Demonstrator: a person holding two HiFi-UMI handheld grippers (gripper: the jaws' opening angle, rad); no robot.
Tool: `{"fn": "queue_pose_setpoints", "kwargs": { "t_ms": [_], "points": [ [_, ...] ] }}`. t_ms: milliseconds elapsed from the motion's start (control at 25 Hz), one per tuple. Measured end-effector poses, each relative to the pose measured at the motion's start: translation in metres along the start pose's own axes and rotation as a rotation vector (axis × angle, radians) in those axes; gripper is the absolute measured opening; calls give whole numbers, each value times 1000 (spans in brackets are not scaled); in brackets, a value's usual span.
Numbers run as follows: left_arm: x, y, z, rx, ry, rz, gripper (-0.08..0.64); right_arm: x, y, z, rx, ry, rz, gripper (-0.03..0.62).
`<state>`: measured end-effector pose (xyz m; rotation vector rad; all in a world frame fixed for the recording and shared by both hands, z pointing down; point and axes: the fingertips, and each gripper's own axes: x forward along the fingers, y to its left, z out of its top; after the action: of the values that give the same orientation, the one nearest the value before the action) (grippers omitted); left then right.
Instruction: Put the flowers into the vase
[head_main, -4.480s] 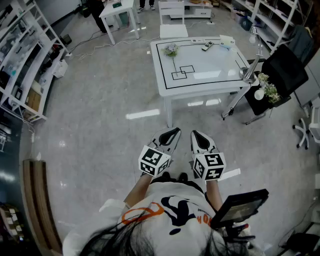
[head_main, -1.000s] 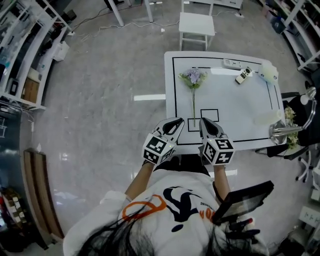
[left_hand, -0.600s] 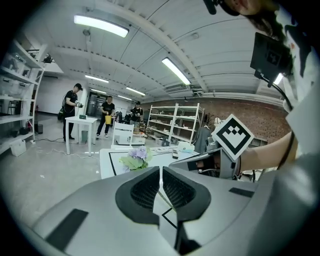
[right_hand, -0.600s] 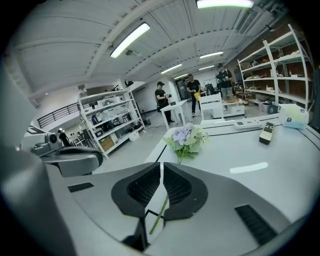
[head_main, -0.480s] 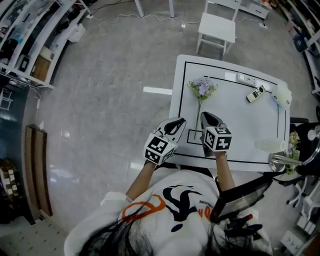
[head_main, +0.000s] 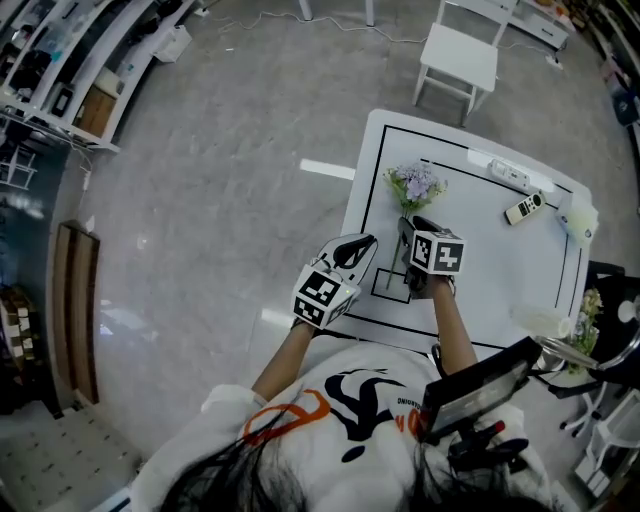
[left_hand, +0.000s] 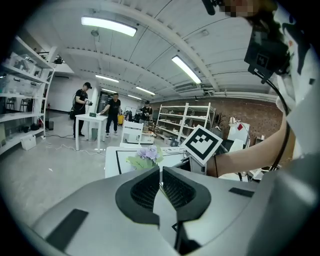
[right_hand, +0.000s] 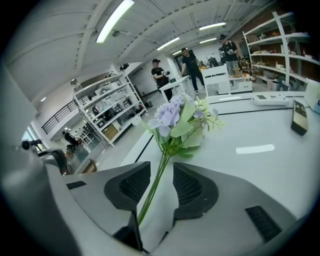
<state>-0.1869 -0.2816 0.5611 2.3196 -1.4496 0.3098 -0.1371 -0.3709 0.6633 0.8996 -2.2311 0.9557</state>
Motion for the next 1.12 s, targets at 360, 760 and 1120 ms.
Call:
{"fn": "queue_pose_setpoints", "kwargs": {
  "t_ms": [360,760,1120],
  "points": [
    [-8,11,-12,-23,30,29,11,21,-9,0,70,44,-57,57],
    [-16,5,-7,7,19,-20,11,-9,3,4,206,-67,6,18],
    [-37,-22,-6,51,19,-118,11,-77,40,5,268,-239,43,18]
  ]
}}
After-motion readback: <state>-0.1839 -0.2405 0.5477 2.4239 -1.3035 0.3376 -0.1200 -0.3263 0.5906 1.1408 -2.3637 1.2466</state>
